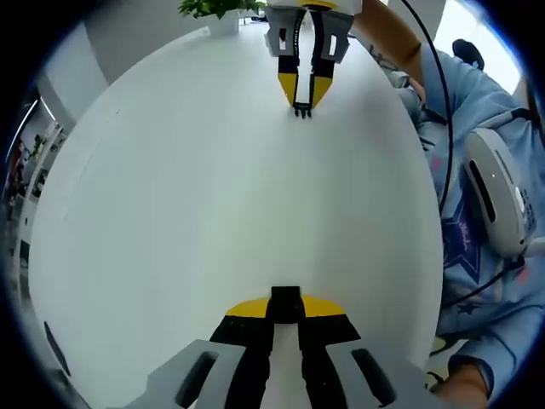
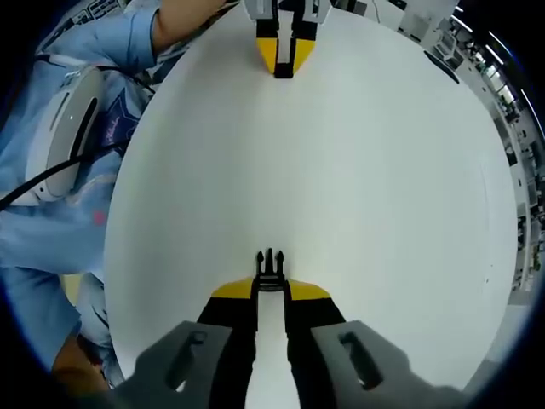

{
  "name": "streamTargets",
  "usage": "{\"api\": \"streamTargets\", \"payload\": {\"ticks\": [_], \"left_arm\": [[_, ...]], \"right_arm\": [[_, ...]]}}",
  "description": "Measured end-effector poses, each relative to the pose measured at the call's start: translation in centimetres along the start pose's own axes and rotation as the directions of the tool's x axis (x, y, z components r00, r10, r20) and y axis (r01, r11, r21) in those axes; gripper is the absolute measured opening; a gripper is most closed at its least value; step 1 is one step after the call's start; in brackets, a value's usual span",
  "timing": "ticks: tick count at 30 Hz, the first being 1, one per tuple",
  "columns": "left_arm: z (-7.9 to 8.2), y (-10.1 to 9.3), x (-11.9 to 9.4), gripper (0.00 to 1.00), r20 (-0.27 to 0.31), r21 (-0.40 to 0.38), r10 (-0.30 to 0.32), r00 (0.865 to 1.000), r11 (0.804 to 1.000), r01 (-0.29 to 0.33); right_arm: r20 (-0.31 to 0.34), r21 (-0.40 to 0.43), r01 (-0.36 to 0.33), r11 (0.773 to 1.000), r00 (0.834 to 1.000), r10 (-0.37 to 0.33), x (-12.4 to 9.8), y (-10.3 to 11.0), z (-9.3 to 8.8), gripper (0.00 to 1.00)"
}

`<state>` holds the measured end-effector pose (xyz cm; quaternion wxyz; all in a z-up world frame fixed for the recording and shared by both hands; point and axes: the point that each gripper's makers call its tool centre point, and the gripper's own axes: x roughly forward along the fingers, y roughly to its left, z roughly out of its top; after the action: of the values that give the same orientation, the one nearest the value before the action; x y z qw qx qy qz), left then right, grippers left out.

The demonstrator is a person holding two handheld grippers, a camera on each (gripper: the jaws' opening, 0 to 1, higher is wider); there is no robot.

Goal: Snap the two parts of the plastic buckle together until the buckle closes and remains connected.

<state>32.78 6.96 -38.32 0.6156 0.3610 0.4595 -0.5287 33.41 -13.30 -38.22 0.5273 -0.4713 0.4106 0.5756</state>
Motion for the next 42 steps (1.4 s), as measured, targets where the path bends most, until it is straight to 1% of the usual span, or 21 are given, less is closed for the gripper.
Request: {"api": "streamTargets", "payload": {"ticks": [12,19,30,37,42], "left_arm": [[0.5,0.1,0.1,0.10,-0.011,0.019,0.002,1.000,1.000,-0.001],[1.1,0.0,0.4,0.10,-0.007,0.028,-0.007,1.000,1.000,0.007],[2.8,-0.2,0.9,0.10,0.011,0.054,-0.012,1.000,0.998,0.012],[3.9,-0.4,1.3,0.10,0.027,0.056,-0.023,0.999,0.998,0.021],[4.3,-0.4,1.4,0.10,0.033,0.055,-0.024,0.999,0.998,0.023]], "right_arm": [[0.017,0.011,0.008,1.000,1.000,-0.008,0.1,-0.1,0.6,0.12],[0.021,0.015,0.012,1.000,1.000,-0.013,0.1,-0.1,0.8,0.11],[0.036,0.016,0.012,1.000,0.999,-0.013,0.2,-0.2,1.2,0.11],[0.044,0.015,0.014,1.000,0.999,-0.015,0.2,-0.5,1.5,0.11],[0.045,0.021,0.018,1.000,0.999,-0.019,0.3,-0.6,1.6,0.11]]}}
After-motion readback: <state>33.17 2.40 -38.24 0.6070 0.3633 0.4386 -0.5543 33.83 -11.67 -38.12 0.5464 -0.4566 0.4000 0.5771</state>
